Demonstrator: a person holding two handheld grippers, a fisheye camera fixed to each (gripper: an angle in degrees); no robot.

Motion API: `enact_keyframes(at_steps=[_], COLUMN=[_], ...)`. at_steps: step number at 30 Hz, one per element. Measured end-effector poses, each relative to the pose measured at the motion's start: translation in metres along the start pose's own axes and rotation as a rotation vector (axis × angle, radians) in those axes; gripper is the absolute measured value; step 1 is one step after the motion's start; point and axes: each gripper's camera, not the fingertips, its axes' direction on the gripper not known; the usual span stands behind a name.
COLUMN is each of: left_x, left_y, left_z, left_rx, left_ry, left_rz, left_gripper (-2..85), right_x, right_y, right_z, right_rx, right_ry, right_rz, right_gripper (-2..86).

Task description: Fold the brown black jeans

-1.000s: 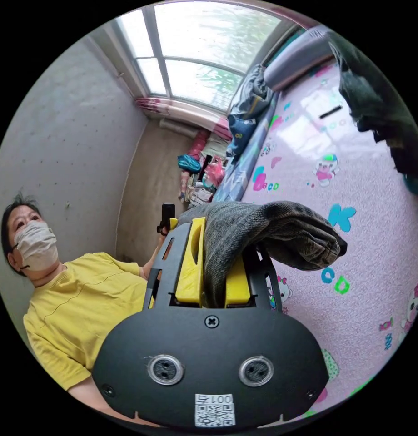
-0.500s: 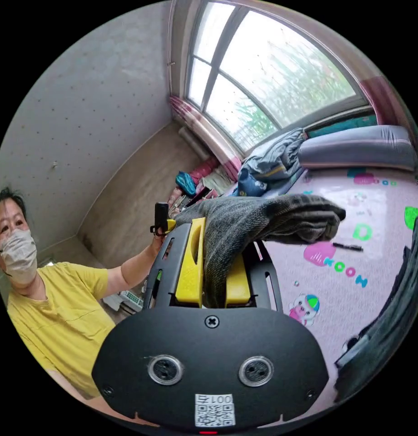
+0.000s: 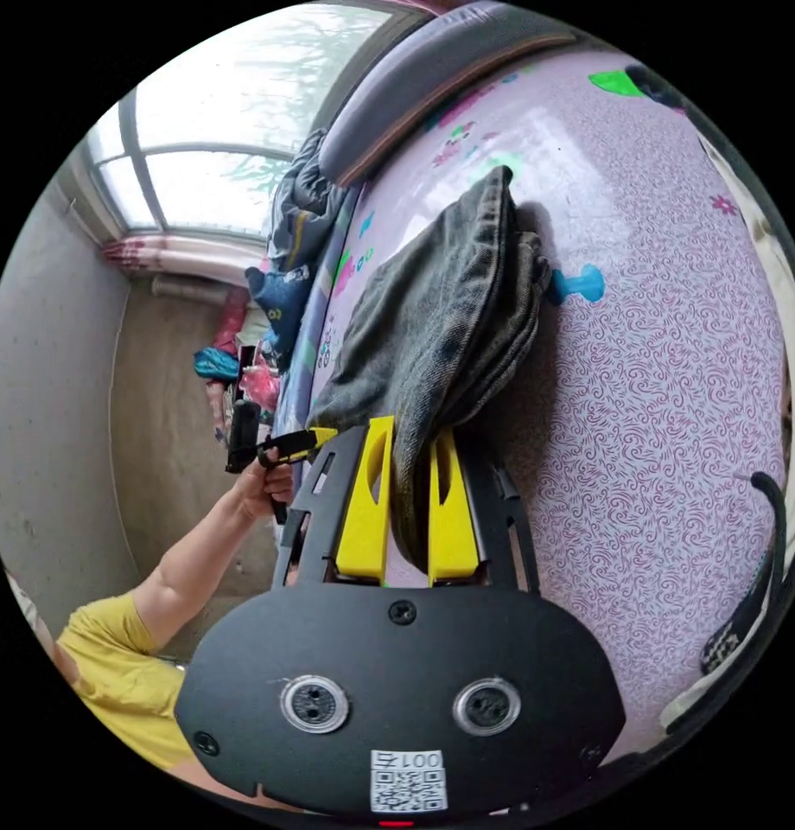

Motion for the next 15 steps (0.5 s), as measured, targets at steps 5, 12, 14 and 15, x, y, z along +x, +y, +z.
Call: enact_keyframes(at_steps=[5, 12, 14, 15], left_x=[0.012, 0.033, 0.042, 0.048], left_y=[0.036, 0.192, 0.240, 0.273], left_z=[-0.029, -0.078, -0.088, -0.094], left_rx=[0.080, 0.225, 0.227, 0.221], left_ry=[0.029, 0.143, 0.113, 0.087], left_rz=[-0.015, -0.079, -0.091, -0.104], left_gripper=[1.6, -1.2, -1.2, -1.2], right_x=[-0.045, -0.049, -0.048, -0.049], right_y=[0.051, 0.200, 0.255, 0.268], right_z=[0.003, -0.012, -0.015, -0.016], right_rx=[0.041, 0.342, 0.336, 0.326], right_ry=[0.239, 0.225, 0.166, 0.149], right_rz=[-0.106, 0.023, 0.059, 0.061], right_gripper=[2.9, 0.8, 0.6, 0.6])
